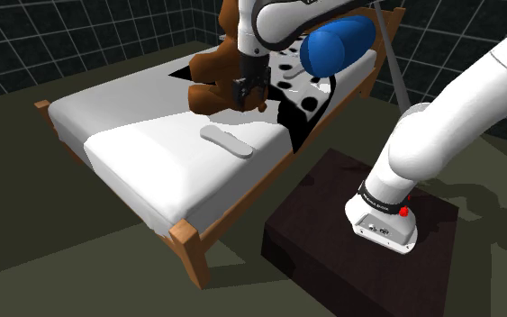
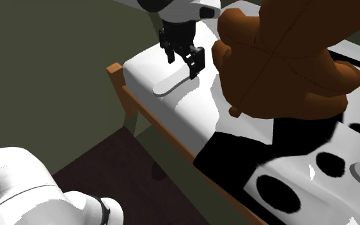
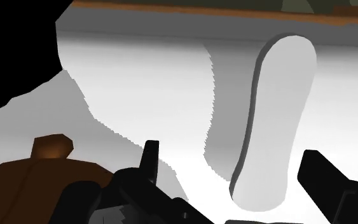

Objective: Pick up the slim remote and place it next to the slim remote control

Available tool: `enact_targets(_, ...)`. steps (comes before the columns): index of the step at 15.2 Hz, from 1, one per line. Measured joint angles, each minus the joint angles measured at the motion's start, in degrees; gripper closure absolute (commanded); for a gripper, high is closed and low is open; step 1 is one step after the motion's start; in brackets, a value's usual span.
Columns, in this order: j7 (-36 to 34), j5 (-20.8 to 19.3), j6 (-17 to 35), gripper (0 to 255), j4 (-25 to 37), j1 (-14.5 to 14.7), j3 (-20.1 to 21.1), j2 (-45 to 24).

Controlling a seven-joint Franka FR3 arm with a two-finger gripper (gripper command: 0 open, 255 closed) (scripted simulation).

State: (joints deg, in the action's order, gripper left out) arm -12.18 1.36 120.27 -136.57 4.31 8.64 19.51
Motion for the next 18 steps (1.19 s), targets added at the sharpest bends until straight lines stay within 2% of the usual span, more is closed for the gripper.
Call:
enact_targets(9,-7.03,0.14,8.85,0,6.14,1.98,4.04,-17.11)
enact_targets(18,-8.15,-0.88,14.68,0,4.75,2.18,4.26,-21.76)
